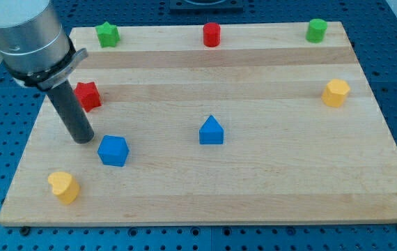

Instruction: Push the blue cube below the blue triangle

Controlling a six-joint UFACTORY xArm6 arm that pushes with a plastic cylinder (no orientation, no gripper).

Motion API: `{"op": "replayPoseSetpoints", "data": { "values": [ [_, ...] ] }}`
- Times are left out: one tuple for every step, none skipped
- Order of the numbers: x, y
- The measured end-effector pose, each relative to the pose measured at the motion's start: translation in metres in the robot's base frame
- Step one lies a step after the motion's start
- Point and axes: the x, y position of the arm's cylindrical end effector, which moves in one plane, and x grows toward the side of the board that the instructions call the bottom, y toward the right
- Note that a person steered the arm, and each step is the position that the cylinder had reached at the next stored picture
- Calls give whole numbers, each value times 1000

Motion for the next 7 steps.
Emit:
{"op": "replayPoseSetpoints", "data": {
  "values": [
    [12, 5],
    [16, 32],
    [16, 72],
    [27, 110],
    [51, 118],
    [76, 118],
    [90, 118]
  ]
}}
